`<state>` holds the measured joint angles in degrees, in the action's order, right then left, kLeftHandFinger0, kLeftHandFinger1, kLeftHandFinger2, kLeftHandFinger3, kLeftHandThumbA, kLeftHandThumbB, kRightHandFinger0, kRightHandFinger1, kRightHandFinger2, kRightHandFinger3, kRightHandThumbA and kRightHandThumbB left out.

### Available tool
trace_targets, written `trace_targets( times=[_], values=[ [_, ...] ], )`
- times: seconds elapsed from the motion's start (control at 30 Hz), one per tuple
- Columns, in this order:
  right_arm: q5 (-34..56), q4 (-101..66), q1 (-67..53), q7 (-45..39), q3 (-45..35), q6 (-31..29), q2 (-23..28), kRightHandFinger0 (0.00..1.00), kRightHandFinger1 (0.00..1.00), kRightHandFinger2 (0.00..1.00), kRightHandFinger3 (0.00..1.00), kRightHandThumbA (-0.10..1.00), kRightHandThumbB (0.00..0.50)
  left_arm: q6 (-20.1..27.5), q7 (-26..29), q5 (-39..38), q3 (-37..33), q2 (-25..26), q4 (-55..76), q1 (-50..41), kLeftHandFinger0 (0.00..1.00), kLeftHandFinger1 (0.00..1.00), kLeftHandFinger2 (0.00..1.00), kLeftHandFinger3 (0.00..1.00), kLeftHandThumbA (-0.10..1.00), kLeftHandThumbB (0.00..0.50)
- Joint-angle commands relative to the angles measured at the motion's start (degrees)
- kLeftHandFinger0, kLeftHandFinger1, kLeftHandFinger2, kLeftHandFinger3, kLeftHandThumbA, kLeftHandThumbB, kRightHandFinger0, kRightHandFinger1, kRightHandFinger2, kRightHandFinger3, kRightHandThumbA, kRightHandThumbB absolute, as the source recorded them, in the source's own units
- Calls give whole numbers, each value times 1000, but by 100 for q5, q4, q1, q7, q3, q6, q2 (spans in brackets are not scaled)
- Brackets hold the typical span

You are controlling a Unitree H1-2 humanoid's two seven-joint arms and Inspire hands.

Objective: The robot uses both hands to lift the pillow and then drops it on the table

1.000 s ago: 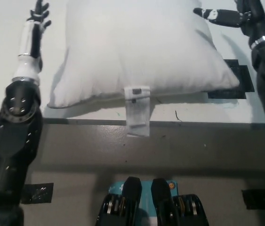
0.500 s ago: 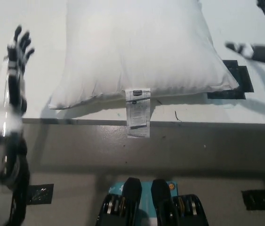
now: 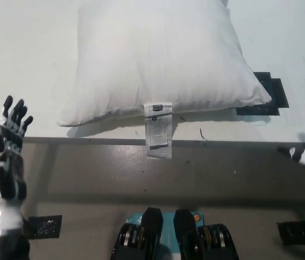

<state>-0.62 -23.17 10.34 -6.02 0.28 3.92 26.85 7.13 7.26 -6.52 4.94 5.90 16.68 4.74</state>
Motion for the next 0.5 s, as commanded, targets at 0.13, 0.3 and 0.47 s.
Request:
trace_targets(
  times=[0.13,0.3,0.47],
  values=[
    [-739,-330,-312,160,-94,234,-286,1000,1000,1000,1000,1000,130,443,-152,53,-76,-297,17,-4,1000,1000,1000,1000,1000,190],
    [-647,-112,-84,56,-163,64,-320,1000,1000,1000,1000,1000,109,779,-171,-172,104,-275,-403,299,1000,1000,1000,1000,1000,206],
    [-824,-54,147,102,-184,94,-324,1000,1000,1000,1000,1000,113,959,-127,-141,227,-301,-530,425,1000,1000,1000,1000,1000,232]
  ],
)
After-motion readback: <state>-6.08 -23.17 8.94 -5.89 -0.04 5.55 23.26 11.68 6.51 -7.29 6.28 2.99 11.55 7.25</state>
